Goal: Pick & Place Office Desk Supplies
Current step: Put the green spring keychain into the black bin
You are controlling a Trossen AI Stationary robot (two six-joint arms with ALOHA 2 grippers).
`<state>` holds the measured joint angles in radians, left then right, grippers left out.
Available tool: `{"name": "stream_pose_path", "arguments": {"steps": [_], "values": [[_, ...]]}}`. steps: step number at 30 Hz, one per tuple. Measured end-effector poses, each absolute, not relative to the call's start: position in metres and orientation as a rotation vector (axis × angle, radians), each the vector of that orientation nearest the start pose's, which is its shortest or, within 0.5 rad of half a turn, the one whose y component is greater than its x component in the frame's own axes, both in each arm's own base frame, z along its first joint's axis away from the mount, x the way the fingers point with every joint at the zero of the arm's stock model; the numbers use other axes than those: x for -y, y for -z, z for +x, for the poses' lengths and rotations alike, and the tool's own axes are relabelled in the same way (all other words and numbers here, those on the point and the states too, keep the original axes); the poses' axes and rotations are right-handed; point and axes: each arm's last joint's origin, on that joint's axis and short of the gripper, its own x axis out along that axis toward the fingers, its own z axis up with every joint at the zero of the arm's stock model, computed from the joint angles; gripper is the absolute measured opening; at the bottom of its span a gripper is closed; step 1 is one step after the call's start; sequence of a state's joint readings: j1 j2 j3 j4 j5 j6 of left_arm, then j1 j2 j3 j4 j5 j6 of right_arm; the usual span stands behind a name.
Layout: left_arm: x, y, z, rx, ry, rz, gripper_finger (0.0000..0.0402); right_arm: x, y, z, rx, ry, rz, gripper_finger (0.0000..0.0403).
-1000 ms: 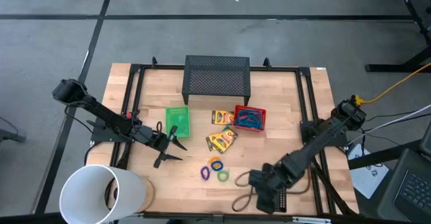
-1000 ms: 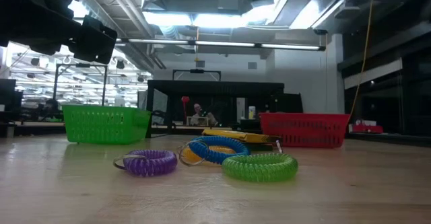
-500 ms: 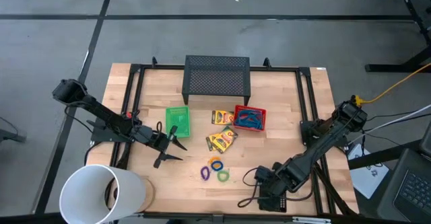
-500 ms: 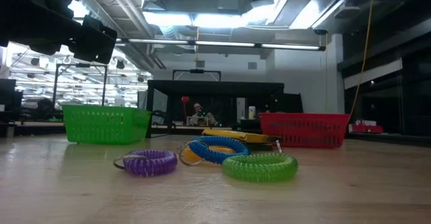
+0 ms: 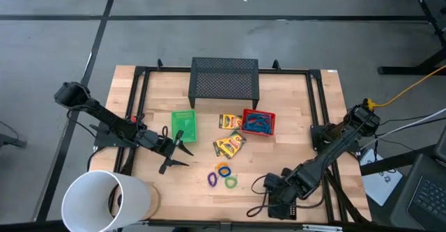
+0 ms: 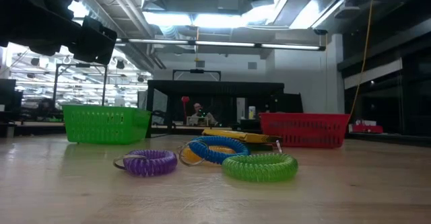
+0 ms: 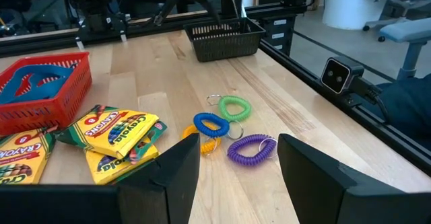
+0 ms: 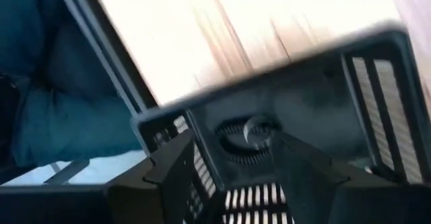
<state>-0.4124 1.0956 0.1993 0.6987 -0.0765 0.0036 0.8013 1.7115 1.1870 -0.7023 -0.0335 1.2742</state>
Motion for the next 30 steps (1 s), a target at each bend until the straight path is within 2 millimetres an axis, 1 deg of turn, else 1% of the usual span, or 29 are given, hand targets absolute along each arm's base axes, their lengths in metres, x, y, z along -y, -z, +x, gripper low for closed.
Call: {"name": "stream_pose_path", "arguments": {"steps": [3,8,12,15,18,21,23,27,30], "values": [[0.076,-0.165,0.178,-0.192,0.335,0.052,0.0196,-0.240,-0.206,0.241,-1.266,0.045,0.569,0.0193],[0.076,-0.165,0.178,-0.192,0.335,0.052,0.0196,-0.233,-0.215,0.268,-1.028,-0.028,0.525,0.0184],[0.076,-0.165,0.178,-0.192,0.335,0.051,0.0196,-0.217,-0.222,0.290,-0.870,-0.006,0.504,0.0175],[0.076,-0.165,0.178,-0.192,0.335,0.051,0.0196,-0.203,-0.220,0.303,-0.835,0.042,0.481,0.0167],[0.076,-0.165,0.178,-0.192,0.335,0.051,0.0196,-0.193,-0.209,0.314,-0.851,0.050,0.408,0.0161],[0.076,-0.165,0.178,-0.192,0.335,0.051,0.0196,-0.188,-0.192,0.326,-0.902,-0.001,0.385,0.0158],[0.076,-0.165,0.178,-0.194,0.335,0.051,0.0196,-0.186,-0.178,0.336,-0.926,-0.034,0.397,0.0157],[0.076,-0.165,0.178,-0.200,0.334,0.049,0.0196,-0.181,-0.155,0.348,-0.984,-0.061,0.402,0.0157],[0.076,-0.164,0.178,-0.202,0.334,0.046,0.0196,-0.178,-0.147,0.356,-1.002,-0.057,0.395,0.0157]]}}
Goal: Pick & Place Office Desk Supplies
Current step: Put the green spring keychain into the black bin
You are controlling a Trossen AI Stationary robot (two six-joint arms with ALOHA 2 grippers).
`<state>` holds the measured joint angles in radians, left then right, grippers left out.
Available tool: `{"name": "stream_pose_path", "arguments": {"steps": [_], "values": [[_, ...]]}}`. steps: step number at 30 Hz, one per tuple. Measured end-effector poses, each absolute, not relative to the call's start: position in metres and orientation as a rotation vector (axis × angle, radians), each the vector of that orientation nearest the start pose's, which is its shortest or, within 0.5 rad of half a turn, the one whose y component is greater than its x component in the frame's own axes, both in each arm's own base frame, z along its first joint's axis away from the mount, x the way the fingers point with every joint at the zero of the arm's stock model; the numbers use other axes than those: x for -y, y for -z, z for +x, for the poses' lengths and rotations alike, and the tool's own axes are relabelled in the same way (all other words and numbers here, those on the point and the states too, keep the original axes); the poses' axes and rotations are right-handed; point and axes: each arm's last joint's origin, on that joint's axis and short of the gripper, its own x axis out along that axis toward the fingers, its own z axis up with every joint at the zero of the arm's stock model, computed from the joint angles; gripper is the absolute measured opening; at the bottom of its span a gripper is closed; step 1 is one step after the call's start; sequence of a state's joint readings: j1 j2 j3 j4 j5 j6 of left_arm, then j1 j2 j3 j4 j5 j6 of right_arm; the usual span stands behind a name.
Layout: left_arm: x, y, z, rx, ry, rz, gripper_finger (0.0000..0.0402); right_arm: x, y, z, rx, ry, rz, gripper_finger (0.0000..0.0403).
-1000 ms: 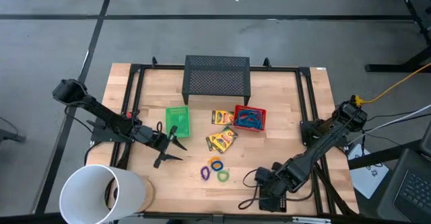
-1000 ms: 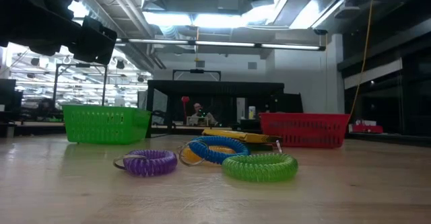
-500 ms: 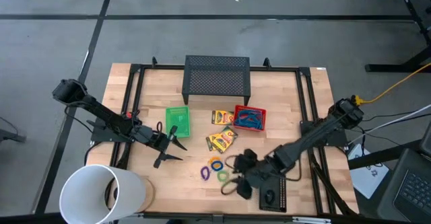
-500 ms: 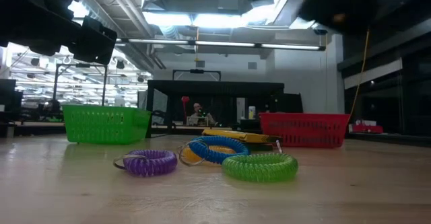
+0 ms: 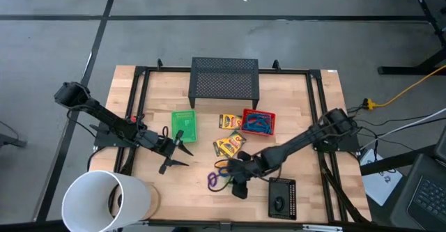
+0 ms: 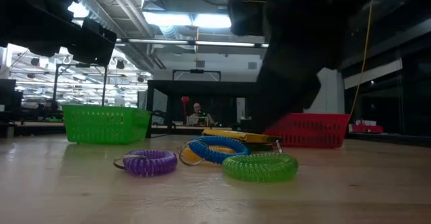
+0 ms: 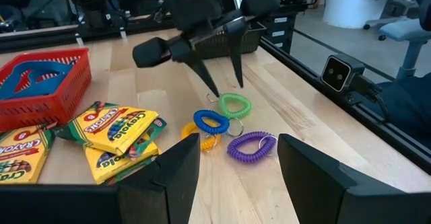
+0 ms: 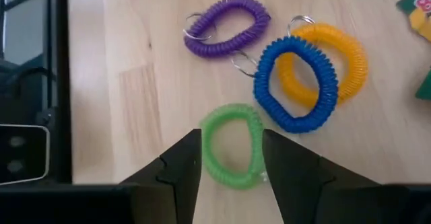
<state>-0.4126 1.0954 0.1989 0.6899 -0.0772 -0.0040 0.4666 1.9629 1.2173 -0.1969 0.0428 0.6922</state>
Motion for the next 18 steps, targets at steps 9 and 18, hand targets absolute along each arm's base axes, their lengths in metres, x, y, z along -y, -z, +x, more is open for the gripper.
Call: {"name": "stream_pose_path", "arguments": {"steps": [9,18], "values": [[0.075,-0.164,0.178,-0.209,0.333,0.047,0.0196,-0.175,-0.129,0.362,-1.080,-0.017,0.375,0.0157],[0.075,-0.164,0.178,-0.210,0.333,0.047,0.0196,-0.175,-0.120,0.361,-1.135,0.019,0.396,0.0154]]}}
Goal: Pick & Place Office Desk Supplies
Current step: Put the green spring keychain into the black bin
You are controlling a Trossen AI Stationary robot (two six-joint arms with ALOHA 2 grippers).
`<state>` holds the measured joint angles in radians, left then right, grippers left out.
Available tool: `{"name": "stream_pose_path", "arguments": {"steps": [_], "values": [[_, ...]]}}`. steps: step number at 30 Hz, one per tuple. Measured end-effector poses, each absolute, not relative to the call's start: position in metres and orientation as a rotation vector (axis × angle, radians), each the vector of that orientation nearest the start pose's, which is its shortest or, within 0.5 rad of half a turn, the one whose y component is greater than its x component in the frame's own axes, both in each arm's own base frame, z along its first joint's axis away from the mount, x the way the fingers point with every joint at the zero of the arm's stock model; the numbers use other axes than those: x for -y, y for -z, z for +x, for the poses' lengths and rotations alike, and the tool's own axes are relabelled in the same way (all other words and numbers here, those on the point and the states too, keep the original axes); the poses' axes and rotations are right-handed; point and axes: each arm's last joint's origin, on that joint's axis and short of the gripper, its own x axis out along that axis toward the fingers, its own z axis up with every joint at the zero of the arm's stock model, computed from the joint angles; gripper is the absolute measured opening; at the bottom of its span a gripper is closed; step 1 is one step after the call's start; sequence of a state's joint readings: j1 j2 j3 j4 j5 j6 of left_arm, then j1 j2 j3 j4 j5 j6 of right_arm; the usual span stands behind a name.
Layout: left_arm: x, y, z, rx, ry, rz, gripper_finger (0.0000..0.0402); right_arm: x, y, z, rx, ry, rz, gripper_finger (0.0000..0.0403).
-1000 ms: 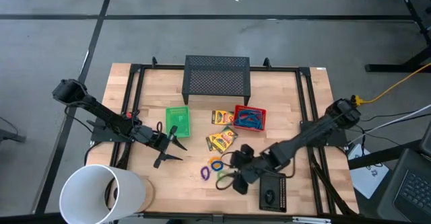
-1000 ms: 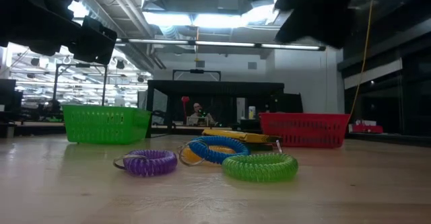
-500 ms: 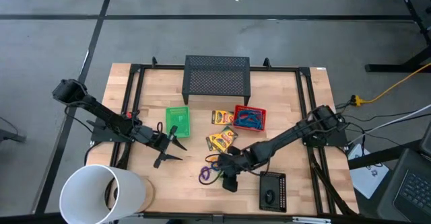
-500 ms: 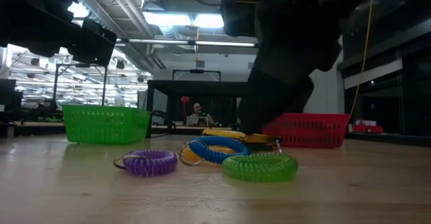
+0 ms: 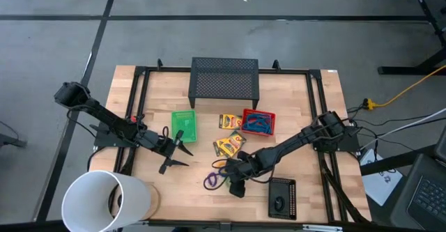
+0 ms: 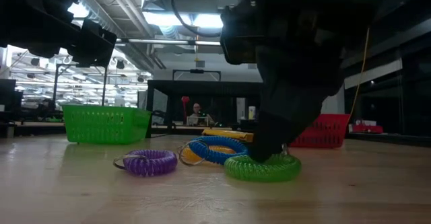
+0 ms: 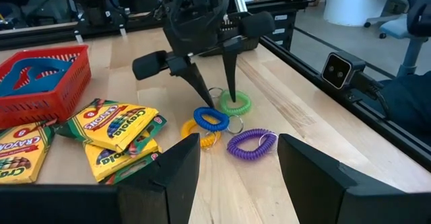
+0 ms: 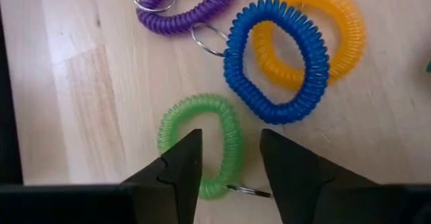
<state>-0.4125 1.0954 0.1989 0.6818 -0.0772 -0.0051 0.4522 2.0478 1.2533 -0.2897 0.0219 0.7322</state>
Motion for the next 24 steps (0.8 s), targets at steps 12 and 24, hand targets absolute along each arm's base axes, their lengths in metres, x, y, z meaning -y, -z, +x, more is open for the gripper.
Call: {"name": "stream_pose_path", "arguments": {"steps": [12,24], "values": [[0.075,-0.164,0.178,-0.211,0.333,0.044,0.0196,-0.172,-0.117,0.358,-1.148,0.061,0.359,0.0021],[0.075,-0.164,0.178,-0.211,0.333,0.040,0.0196,-0.176,-0.132,0.363,-1.155,0.012,0.342,0.0012]]}}
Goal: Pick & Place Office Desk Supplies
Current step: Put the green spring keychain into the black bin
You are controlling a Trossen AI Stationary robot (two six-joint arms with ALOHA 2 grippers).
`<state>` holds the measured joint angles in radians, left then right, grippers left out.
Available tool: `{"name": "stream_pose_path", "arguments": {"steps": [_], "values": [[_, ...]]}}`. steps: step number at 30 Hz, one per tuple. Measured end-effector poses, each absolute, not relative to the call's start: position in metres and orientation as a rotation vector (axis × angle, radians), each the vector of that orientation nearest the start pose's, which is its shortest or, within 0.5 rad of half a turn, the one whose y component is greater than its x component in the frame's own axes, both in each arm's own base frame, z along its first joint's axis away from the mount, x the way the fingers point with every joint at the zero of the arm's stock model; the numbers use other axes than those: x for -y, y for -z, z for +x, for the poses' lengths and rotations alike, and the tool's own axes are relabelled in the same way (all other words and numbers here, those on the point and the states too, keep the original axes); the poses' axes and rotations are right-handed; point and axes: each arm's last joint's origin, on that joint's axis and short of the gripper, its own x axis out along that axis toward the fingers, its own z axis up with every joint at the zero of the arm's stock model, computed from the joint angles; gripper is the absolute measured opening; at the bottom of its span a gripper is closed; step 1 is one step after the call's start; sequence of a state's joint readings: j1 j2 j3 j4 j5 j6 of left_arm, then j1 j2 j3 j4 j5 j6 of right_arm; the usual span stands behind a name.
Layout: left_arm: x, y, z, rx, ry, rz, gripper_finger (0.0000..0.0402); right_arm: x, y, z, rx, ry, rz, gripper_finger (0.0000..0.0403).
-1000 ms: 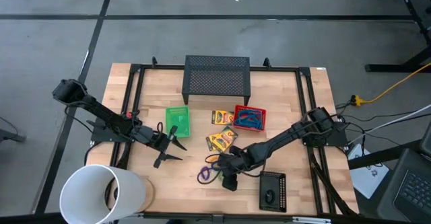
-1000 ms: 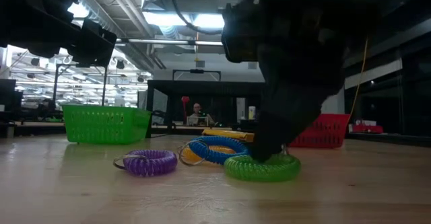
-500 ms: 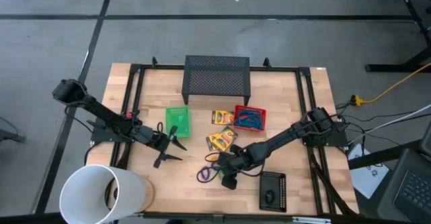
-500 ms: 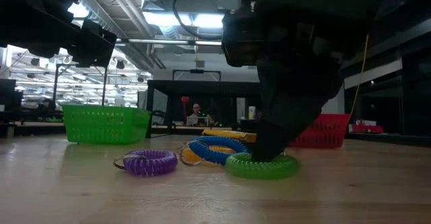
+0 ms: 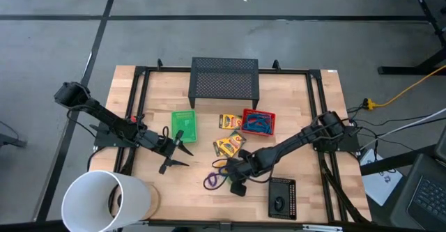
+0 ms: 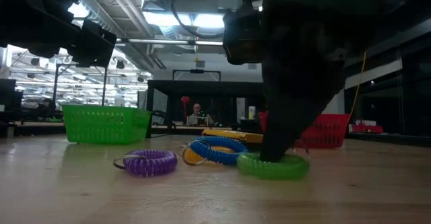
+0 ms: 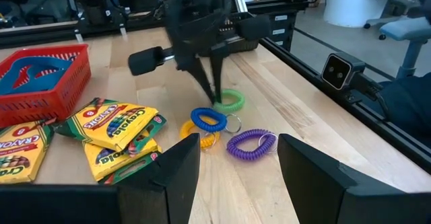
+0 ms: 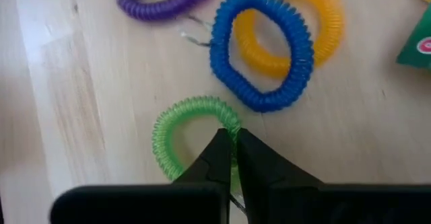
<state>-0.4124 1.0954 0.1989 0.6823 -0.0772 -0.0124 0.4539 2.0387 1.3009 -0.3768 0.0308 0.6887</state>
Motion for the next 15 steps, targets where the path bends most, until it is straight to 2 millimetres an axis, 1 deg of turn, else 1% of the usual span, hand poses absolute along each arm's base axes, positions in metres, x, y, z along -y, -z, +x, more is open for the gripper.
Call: {"name": "stream_pose_path", "arguments": {"steps": [1,4,7,9,11,15], "values": [[0.075,-0.164,0.178,-0.211,0.332,0.040,0.0196,-0.178,-0.137,0.366,-1.151,-0.005,0.327,0.0012],[0.076,-0.164,0.178,-0.211,0.333,0.040,0.0196,-0.184,-0.161,0.374,-1.142,-0.042,0.305,0.0012],[0.076,-0.164,0.178,-0.211,0.333,0.037,0.0196,-0.189,-0.178,0.375,-1.175,-0.030,0.261,0.0011],[0.076,-0.164,0.178,-0.211,0.333,0.037,0.0196,-0.194,-0.194,0.377,-1.176,-0.032,0.246,0.0011],[0.075,-0.164,0.178,-0.212,0.332,0.037,0.0196,-0.201,-0.210,0.376,-1.185,-0.033,0.230,0.0011],[0.076,-0.164,0.178,-0.214,0.333,0.038,0.0196,-0.213,-0.233,0.364,-1.237,0.011,0.190,0.0011]]}}
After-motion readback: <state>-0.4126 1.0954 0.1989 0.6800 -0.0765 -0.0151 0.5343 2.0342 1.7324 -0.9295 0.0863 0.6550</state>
